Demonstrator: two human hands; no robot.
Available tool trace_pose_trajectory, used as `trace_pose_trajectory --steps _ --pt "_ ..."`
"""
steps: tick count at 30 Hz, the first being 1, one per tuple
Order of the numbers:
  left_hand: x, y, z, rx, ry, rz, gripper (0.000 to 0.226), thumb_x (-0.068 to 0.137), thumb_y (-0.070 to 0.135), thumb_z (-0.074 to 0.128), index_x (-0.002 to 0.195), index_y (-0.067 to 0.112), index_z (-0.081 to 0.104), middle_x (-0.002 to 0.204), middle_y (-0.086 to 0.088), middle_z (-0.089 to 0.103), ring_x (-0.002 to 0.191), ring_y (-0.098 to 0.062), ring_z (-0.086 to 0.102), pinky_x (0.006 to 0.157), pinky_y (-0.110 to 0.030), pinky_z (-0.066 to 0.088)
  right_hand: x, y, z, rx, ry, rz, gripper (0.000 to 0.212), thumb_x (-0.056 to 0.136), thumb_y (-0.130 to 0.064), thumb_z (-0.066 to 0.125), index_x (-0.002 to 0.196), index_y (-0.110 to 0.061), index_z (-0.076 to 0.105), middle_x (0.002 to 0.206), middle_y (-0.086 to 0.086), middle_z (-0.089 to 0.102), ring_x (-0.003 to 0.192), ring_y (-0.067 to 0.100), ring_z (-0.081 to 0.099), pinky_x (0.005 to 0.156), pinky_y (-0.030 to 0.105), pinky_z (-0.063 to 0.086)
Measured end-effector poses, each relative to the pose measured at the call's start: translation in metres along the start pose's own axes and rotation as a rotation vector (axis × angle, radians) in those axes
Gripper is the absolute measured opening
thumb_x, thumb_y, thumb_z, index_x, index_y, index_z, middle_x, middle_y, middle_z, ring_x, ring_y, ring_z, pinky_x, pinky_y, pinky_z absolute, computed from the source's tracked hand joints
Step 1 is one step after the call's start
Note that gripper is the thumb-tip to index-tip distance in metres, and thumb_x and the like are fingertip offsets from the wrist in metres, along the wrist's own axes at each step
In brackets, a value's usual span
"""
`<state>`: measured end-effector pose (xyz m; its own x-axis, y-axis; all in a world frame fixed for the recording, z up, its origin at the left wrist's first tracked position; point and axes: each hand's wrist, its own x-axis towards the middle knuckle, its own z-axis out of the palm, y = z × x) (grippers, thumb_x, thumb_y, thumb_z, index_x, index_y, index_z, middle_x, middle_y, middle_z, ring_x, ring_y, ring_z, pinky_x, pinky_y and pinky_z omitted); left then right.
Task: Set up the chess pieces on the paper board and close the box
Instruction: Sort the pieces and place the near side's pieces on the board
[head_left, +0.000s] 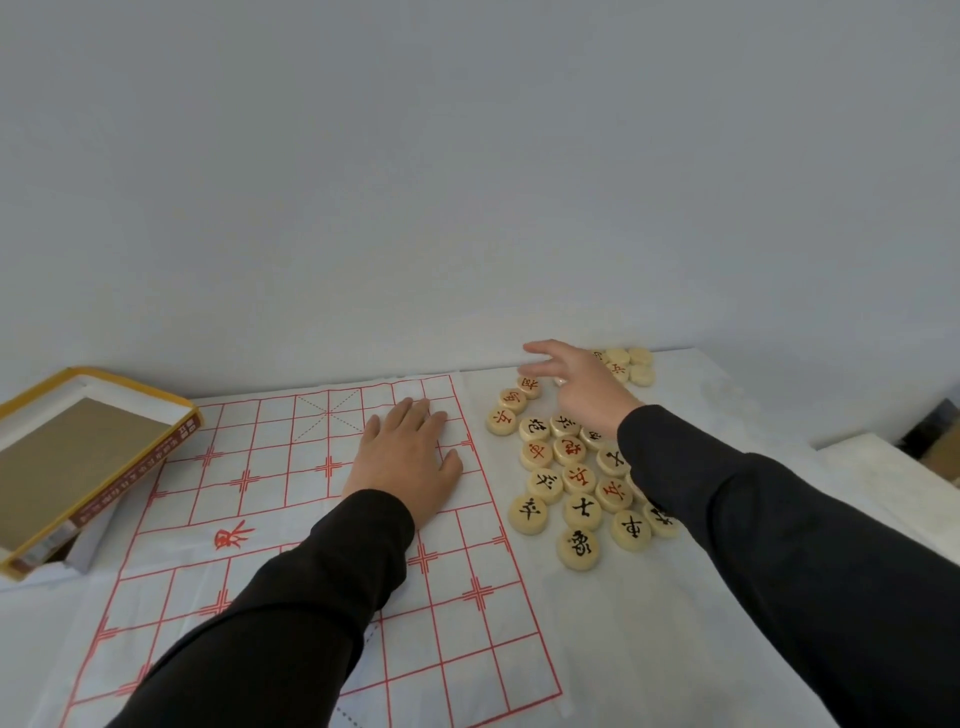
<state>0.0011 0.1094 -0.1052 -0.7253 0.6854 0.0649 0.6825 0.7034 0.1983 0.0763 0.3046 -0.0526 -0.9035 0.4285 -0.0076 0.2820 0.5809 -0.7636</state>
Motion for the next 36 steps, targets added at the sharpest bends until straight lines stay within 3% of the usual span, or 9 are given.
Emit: trace_pose_trajectory --steps 2,8,10,13,19,23,28,32,36 --pt "0.0 0.0 0.0 0.001 -0.003 -0.002 0.056 0.095 0.044 0.031 0.146 0.023 0.022 0.156 0.002 0.015 0.144 -0.017 0.009 0.117 -0.039 0.008 0.001 0.003 -0.005 0.031 0.046 0.003 0.073 0.079 0.022 0.032 0.139 -0.018 0.04 0.138 0.001 0.051 0.068 -0.002 0.061 0.04 0.014 0.033" --pt "-0.001 0.001 -0.001 0.012 0.011 0.009 0.055 0.095 0.042 0.032 0.146 0.022 0.024 0.155 0.001 0.018 0.143 -0.017 0.01 0.116 -0.039 0.009 -0.001 0.013 -0.002 -0.046 -0.023 0.058 0.072 0.08 0.02 0.032 0.14 -0.018 0.04 0.132 0.0 0.056 0.079 0.012 0.061 0.044 0.014 0.035" --pt "-0.001 0.002 -0.001 0.019 0.01 0.012 0.055 0.095 0.041 0.032 0.146 0.022 0.023 0.155 0.001 0.017 0.143 -0.017 0.01 0.116 -0.039 0.008 -0.001 0.014 -0.003 -0.046 0.033 0.045 0.07 0.079 0.02 0.032 0.137 -0.017 0.043 0.123 0.002 0.063 0.097 0.019 0.06 0.048 0.014 0.039" --pt "-0.001 0.001 -0.001 0.032 0.005 0.014 0.055 0.095 0.042 0.031 0.146 0.022 0.022 0.155 0.0 0.016 0.143 -0.017 0.009 0.116 -0.039 0.008 0.002 0.018 -0.008 -0.037 0.158 0.03 0.068 0.08 0.019 0.035 0.135 -0.018 0.044 0.126 0.003 0.059 0.086 0.014 0.056 0.045 0.012 0.036" --pt "-0.001 0.002 -0.001 0.046 0.005 0.02 0.055 0.095 0.041 0.03 0.146 0.022 0.022 0.155 0.0 0.016 0.143 -0.017 0.009 0.116 -0.039 0.008 -0.002 0.025 -0.009 -0.133 0.122 0.073 0.064 0.081 0.014 0.037 0.135 -0.019 0.044 0.12 0.002 0.062 0.107 0.017 0.055 0.071 0.024 0.046" --pt "-0.001 0.003 -0.002 0.069 0.017 0.06 0.055 0.095 0.039 0.029 0.146 0.022 0.02 0.155 0.0 0.015 0.144 -0.018 0.008 0.116 -0.04 0.006 -0.004 0.021 -0.013 -0.018 0.211 0.016 0.061 0.081 0.016 0.034 0.129 -0.018 0.051 0.109 0.002 0.066 0.08 0.012 0.06 0.057 0.016 0.042" --pt "-0.001 0.007 -0.007 0.138 0.02 0.193 0.051 0.098 0.033 0.025 0.147 0.025 0.016 0.156 0.0 0.012 0.144 -0.018 0.004 0.116 -0.038 0.004 0.009 0.025 -0.015 -0.199 0.181 0.053 0.07 0.083 0.014 0.035 0.145 -0.019 0.03 0.144 0.006 0.042 0.123 0.025 0.047 0.089 0.036 0.051" --pt "-0.002 0.01 -0.008 0.207 0.025 0.274 0.048 0.1 0.035 0.021 0.146 0.025 0.021 0.156 0.001 0.015 0.144 -0.017 0.004 0.117 -0.037 0.002 0.007 0.025 -0.011 -0.152 0.092 0.068 0.069 0.083 0.013 0.034 0.144 -0.02 0.031 0.134 0.005 0.053 0.105 0.02 0.053 0.056 0.013 0.041" --pt "-0.003 0.012 -0.01 0.264 0.039 0.319 0.047 0.101 0.035 0.02 0.145 0.021 0.025 0.155 0.001 0.019 0.144 -0.018 0.005 0.116 -0.036 0.001 0.004 0.023 -0.011 -0.036 0.123 0.044 0.066 0.082 0.015 0.033 0.139 -0.02 0.039 0.119 0.005 0.063 0.112 0.016 0.05 0.055 0.011 0.039"
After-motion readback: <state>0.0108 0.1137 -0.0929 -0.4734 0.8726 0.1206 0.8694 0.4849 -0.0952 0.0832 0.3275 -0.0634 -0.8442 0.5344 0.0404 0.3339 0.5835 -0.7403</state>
